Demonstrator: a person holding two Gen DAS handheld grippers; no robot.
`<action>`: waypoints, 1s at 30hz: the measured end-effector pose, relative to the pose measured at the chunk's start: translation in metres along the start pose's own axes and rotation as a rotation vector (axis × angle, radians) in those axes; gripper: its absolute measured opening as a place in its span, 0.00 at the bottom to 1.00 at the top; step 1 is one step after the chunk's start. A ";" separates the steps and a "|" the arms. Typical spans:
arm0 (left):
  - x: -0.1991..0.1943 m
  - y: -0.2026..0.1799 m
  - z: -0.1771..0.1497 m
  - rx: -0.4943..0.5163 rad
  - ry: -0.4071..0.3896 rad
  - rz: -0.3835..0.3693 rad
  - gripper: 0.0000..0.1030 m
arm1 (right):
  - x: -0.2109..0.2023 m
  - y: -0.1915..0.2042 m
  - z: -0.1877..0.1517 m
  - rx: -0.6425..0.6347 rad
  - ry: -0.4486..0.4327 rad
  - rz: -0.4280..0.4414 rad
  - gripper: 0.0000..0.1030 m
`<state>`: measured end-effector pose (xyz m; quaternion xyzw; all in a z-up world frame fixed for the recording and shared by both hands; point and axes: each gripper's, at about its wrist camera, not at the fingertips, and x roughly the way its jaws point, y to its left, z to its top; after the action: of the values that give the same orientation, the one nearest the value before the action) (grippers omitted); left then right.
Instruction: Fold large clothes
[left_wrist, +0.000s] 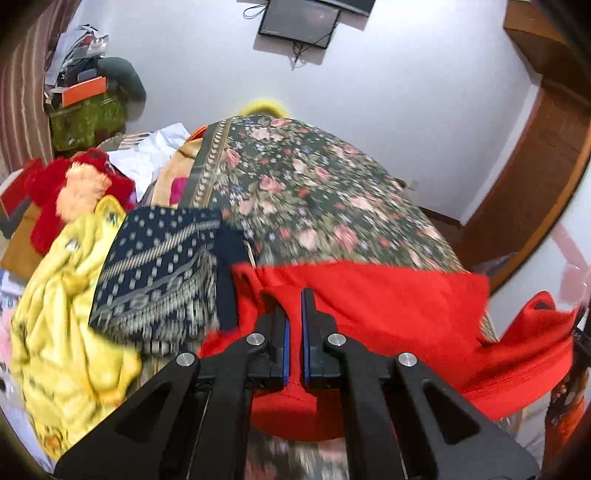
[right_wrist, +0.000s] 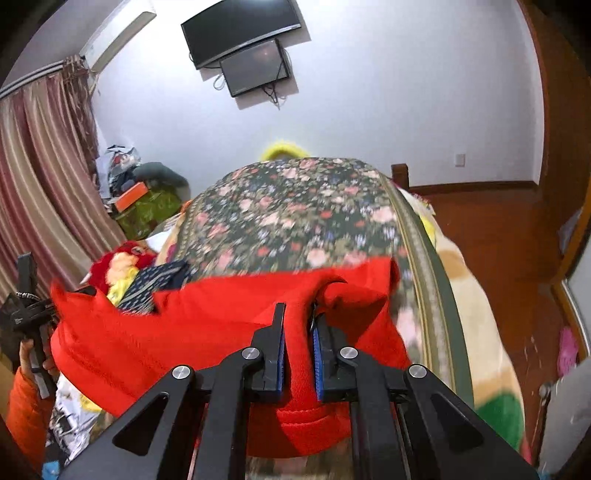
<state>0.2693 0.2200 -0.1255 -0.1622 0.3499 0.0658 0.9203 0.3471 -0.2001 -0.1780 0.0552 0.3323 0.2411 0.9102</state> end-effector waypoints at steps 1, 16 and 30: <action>0.019 0.002 0.011 -0.009 0.010 0.016 0.04 | 0.022 -0.002 0.015 -0.006 0.004 -0.023 0.08; 0.199 0.044 0.015 0.003 0.282 0.300 0.08 | 0.124 -0.088 0.056 0.059 0.088 -0.368 0.54; 0.115 0.032 0.029 0.124 0.169 0.338 0.52 | 0.046 -0.058 0.050 -0.103 0.033 -0.308 0.74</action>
<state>0.3657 0.2609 -0.1891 -0.0490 0.4514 0.1839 0.8718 0.4326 -0.2258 -0.1811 -0.0471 0.3390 0.1165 0.9324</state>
